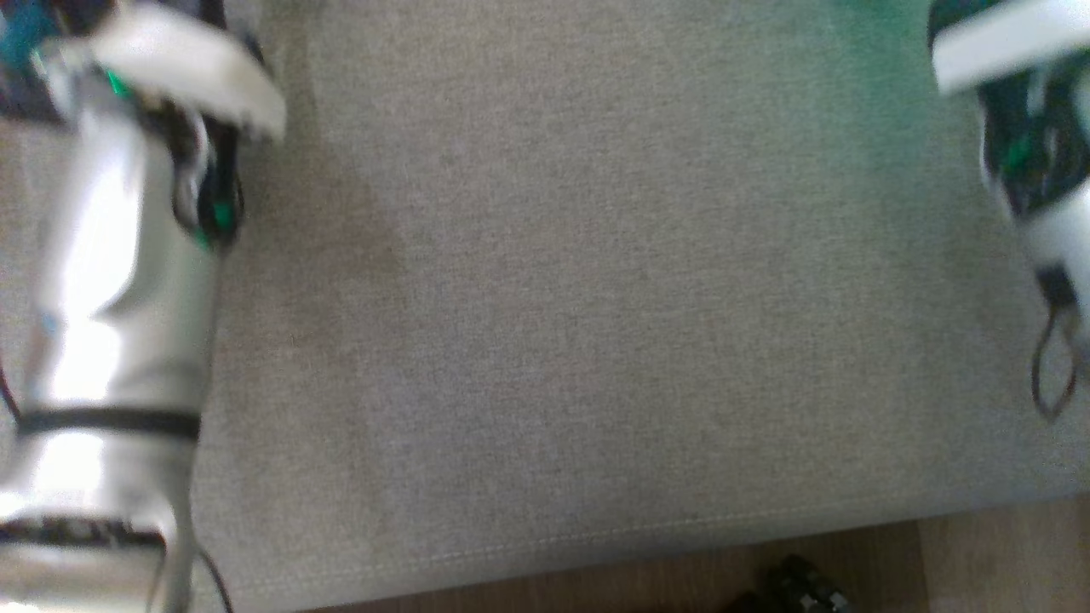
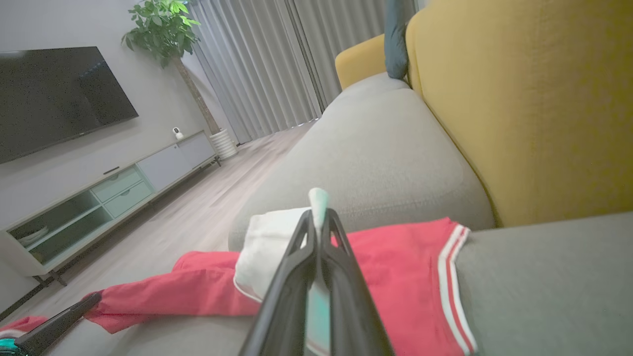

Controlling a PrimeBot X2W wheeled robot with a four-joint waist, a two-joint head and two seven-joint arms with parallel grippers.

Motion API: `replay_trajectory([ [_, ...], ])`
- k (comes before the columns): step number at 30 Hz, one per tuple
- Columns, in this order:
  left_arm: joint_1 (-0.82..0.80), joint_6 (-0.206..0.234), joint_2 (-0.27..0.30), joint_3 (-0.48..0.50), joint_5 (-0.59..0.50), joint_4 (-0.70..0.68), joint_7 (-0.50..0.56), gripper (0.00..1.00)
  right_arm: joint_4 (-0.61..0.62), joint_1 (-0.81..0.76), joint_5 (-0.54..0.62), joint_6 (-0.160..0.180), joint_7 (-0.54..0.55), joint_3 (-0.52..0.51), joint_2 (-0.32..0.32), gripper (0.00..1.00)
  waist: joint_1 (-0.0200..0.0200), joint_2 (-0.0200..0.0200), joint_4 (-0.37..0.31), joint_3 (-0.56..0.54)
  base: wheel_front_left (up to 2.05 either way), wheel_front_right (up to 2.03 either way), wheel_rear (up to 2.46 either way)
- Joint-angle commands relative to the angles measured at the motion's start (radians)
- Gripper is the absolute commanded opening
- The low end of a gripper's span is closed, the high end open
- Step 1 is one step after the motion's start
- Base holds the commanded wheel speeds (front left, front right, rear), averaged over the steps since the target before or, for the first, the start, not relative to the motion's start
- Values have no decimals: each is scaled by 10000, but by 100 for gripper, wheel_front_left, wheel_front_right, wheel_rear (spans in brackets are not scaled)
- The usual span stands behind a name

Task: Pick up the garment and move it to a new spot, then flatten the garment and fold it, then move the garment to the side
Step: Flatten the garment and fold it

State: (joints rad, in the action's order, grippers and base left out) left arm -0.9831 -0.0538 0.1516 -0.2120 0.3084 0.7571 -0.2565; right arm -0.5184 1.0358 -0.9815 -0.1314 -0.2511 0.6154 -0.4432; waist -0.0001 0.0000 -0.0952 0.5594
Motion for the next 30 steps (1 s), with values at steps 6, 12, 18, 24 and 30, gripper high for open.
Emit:
replay_trajectory([
  [6, 2639, -123, 629, 563, -151, -1679, -52, 0, 2119, -3750, 685, 7, -104, -1218, -547, 0, 1, 0, -107, -1111, 0, 0, 0],
  [12, 4851, -66, 698, 778, 318, -2698, 186, 0, 3438, -7014, 817, 7, 442, -2268, -335, 0, 1, 0, -76, -2020, 0, 0, 0],
  [18, 7072, 394, 894, 999, 619, -4565, 993, 0, 4788, -9770, 1150, 7, 1908, -3451, 340, 0, 1, 0, -122, -2746, 0, 0, 0],
  [24, 9278, 1066, 1116, 1170, 782, -6880, 2235, 0, 6146, -11673, 1887, 7, 3861, -4838, 1120, 0, 1, 0, -208, -3177, 0, 0, 0],
  [30, 10798, 1445, 1192, 1100, 1003, -8430, 3412, 0, 7164, -12648, 2512, 7, 5646, -6041, 2128, 0, 1, 0, -252, -3491, 0, 0, 0],
])
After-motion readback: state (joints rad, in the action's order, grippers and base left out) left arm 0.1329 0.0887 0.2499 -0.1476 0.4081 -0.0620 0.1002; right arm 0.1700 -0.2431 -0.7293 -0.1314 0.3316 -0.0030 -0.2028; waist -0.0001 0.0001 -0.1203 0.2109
